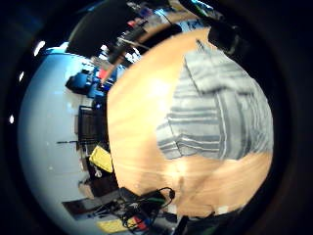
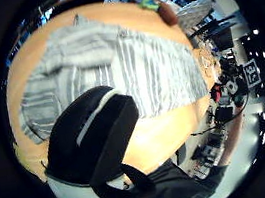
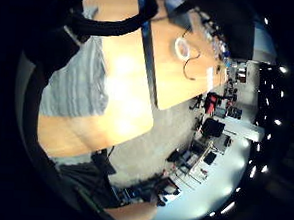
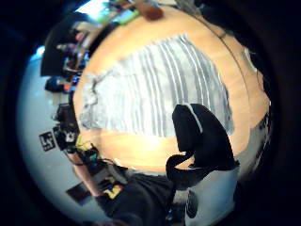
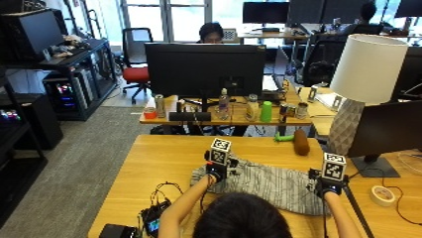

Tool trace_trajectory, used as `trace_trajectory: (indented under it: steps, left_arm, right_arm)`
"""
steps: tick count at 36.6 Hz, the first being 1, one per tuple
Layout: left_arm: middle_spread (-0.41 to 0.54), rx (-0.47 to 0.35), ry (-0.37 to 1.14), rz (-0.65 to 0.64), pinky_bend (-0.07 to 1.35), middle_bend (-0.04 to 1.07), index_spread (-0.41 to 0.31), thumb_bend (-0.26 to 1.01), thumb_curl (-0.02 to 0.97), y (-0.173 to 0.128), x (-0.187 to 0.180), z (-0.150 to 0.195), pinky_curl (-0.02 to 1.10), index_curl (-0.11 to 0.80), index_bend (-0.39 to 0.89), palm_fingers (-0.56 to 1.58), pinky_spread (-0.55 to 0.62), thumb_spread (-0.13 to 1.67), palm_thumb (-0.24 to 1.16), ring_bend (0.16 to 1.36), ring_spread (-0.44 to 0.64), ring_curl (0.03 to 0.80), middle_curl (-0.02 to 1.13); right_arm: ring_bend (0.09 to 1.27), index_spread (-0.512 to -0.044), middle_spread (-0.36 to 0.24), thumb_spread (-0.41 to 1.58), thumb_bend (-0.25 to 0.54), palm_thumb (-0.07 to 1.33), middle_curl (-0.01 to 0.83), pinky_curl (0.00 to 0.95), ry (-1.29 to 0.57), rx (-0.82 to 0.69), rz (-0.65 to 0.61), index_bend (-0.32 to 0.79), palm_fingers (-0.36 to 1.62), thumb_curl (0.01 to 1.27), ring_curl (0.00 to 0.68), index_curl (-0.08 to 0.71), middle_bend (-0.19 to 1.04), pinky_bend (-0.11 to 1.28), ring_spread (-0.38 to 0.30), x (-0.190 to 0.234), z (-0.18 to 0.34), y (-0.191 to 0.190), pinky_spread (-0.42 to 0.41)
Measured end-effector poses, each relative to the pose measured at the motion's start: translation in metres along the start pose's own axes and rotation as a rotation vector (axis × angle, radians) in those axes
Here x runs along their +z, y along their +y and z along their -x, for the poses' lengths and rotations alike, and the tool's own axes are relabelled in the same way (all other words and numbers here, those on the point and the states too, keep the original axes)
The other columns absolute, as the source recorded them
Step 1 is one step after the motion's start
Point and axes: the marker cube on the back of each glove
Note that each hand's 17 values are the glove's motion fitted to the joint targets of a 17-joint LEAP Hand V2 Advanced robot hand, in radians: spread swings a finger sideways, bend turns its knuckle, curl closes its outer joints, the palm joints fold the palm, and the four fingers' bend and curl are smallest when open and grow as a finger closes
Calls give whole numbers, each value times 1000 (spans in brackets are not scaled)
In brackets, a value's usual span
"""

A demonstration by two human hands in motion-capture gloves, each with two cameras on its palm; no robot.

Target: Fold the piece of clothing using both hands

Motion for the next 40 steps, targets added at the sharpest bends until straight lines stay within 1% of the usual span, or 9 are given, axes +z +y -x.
trace_trajectory:
  steps: [2, 11, 17, 24, 30, 31, 33, 36, 40]
  left_arm:
    - [115, 15, 33, 91, 543, 106, -52, -47, 310, 3, 16, 0, 414, 302, 119, 220, 70, 1071, 83, 596, 46, 424, 300]
    - [192, -152, -24, 133, 601, 138, -56, -43, 273, -31, 71, 26, 410, 286, 127, 60, 262, 1059, -16, 584, 226, 397, 269]
    - [224, -191, -13, 293, 651, 162, -65, -52, 251, -29, 94, 27, 403, 255, 96, 0, 346, 1033, -49, 620, 315, 382, 261]
    - [238, -174, -10, 301, 671, 191, -71, -56, 232, -33, 106, 25, 391, 233, 103, -27, 385, 1012, -59, 634, 372, 365, 269]
    - [244, -198, -3, 272, 658, 187, -74, -58, 217, -35, 106, 26, 379, 229, 122, -25, 406, 994, -62, 635, 403, 354, 276]
    - [244, -197, -3, 271, 665, 184, -74, -59, 216, -35, 106, 26, 379, 223, 107, -34, 410, 992, -66, 637, 405, 352, 276]
    - [245, -193, 0, 275, 658, 182, -75, -57, 212, -35, 106, 26, 376, 228, 125, -21, 411, 989, -61, 634, 412, 348, 277]
    - [246, -189, 12, 292, 651, 183, -75, -57, 206, -34, 106, 24, 369, 230, 130, -17, 415, 986, -61, 633, 419, 343, 281]
    - [247, -157, 14, 275, 652, 183, -80, -56, 200, -34, 106, 21, 367, 230, 127, -13, 417, 983, -60, 631, 425, 336, 283]
  right_arm:
    - [545, -347, -50, 1157, -32, 726, 443, 427, -14, -15, -93, 63, 544, 491, 438, 199, 166, 621, -82, 18, -5, -23, -36]
    - [534, -351, 21, 1193, -26, 668, 396, 425, -52, 61, -38, 50, 351, 422, 411, 156, 160, 732, 60, 87, -17, -56, 121]
    - [609, -339, 27, 1205, -12, 680, 385, 419, -77, 66, -77, 33, 408, 397, 407, 120, 191, 791, 25, 93, -14, -64, 44]
    - [706, -324, -2, 1189, 18, 787, 396, 420, -153, 30, -117, 6, 588, 397, 422, 77, 230, 852, -67, 89, -3, -59, -91]
    - [787, -310, -54, 1144, 78, 957, 427, 403, -157, 57, -138, 40, 894, 421, 442, 77, 306, 835, -152, 78, -4, -17, -211]
    - [762, -318, -50, 1143, 54, 928, 419, 404, -166, 53, -152, 13, 778, 410, 435, 66, 277, 832, -146, 78, -4, -19, -199]
    - [801, -300, -77, 1116, 84, 1004, 439, 407, -198, 34, -195, 60, 981, 425, 458, 86, 322, 825, -178, 78, -2, -24, -243]
    - [787, -291, -96, 1087, 88, 1047, 442, 403, -229, 42, -264, 85, 1061, 430, 455, 101, 312, 811, -199, 81, -4, -47, -264]
    - [764, -273, -117, 1040, 88, 1094, 456, 407, -224, 112, -278, 161, 1194, 435, 466, 152, 316, 780, -215, 65, -5, -4, -289]
